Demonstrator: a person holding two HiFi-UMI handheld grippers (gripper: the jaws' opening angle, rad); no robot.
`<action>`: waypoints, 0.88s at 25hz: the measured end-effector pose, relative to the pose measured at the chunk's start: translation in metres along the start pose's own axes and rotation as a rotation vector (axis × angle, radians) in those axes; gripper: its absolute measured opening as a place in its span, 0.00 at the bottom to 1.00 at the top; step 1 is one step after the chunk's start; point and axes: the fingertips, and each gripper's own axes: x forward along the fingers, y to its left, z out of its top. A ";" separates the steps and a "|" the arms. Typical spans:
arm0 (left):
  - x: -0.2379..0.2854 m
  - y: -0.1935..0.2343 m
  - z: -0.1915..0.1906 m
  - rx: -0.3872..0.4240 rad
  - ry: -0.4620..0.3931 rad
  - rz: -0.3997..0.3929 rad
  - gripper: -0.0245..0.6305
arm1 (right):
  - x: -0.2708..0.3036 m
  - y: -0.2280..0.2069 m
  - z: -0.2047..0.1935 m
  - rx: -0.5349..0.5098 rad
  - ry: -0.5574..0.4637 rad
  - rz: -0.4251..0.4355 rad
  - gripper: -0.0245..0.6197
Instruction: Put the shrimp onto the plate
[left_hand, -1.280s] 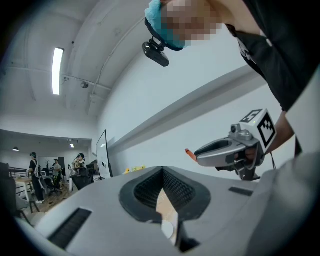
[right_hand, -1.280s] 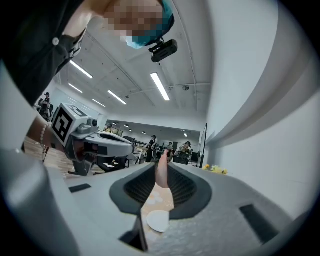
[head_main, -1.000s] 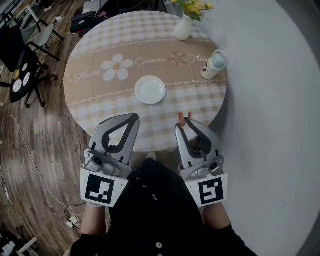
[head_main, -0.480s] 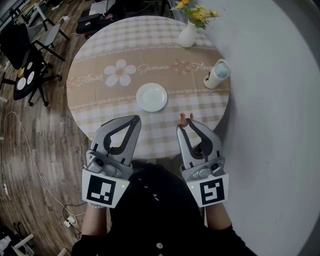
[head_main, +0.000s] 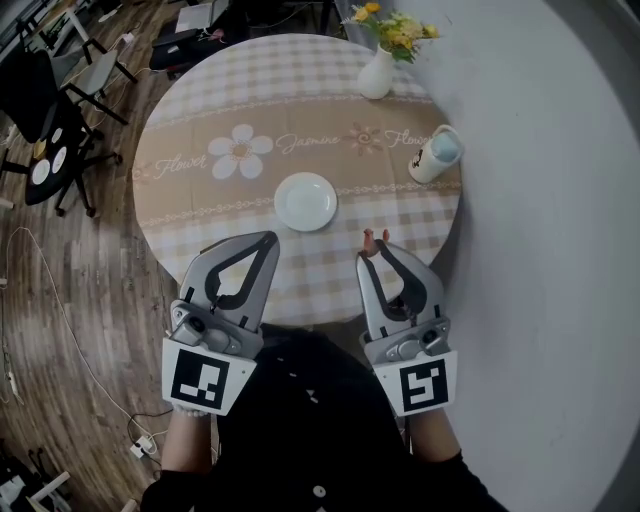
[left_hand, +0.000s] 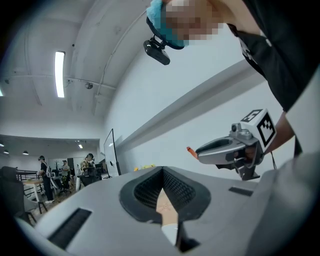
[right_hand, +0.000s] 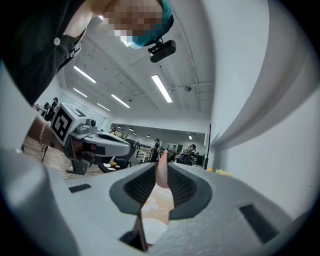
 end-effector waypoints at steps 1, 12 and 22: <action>0.000 0.003 0.000 0.001 0.003 -0.002 0.04 | 0.002 0.001 0.001 0.004 -0.001 -0.004 0.12; 0.001 0.024 -0.003 0.021 -0.015 -0.032 0.04 | 0.025 0.004 0.003 0.003 0.012 -0.031 0.12; 0.001 0.030 -0.003 0.027 -0.044 -0.058 0.04 | 0.030 0.013 0.003 0.000 0.024 -0.046 0.12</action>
